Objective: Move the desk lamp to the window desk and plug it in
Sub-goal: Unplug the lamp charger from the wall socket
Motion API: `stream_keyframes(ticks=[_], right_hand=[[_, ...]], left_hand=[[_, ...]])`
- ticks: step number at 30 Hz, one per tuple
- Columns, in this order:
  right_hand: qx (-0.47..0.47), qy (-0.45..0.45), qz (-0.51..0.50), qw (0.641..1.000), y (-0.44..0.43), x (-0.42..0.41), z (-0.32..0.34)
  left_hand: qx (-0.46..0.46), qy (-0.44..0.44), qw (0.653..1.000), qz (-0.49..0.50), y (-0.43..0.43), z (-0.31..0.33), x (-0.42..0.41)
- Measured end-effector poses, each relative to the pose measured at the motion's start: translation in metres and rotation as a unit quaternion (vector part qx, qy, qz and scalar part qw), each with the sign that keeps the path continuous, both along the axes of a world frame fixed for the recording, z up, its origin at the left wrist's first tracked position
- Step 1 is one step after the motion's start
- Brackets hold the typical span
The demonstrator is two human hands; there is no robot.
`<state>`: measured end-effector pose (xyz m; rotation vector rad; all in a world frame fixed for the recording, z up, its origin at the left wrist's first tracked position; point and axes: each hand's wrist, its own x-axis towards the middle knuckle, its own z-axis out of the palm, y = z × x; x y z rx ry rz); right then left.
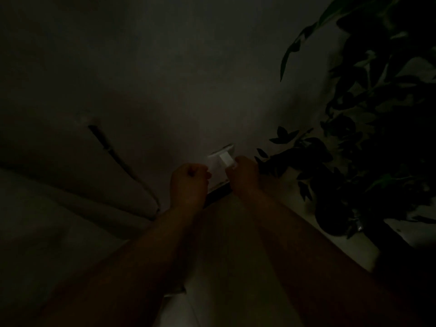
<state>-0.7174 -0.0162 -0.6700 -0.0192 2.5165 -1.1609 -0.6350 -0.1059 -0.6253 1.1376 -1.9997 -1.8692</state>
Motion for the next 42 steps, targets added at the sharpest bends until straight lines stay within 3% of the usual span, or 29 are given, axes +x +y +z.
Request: stream_keyframes(ticks=[9,20,28,39,42], right_hand=[[0.0,-0.044,-0.016,0.999,-0.022,-0.028,-0.032],[0.058,-0.021,0.021,0.998,0.001,-0.019,-0.034],[0.036,0.013,0.034,0.999,0.04,0.005,0.011],[-0.081,-0.045,0.06,0.994,0.073,0.082,0.093],[-0.087,-0.058,0.065,0.992,0.086,0.105,0.123]], left_hand=[[0.006,-0.013,1.0,-0.003,-0.003,-0.028,-0.01],[0.018,-0.011,1.0,0.015,0.001,-0.021,-0.006],[0.034,-0.003,0.999,0.014,0.019,0.026,0.013],[0.109,-0.083,0.987,-0.085,0.056,0.091,0.081],[0.131,-0.076,0.987,-0.061,0.067,0.116,0.099]])
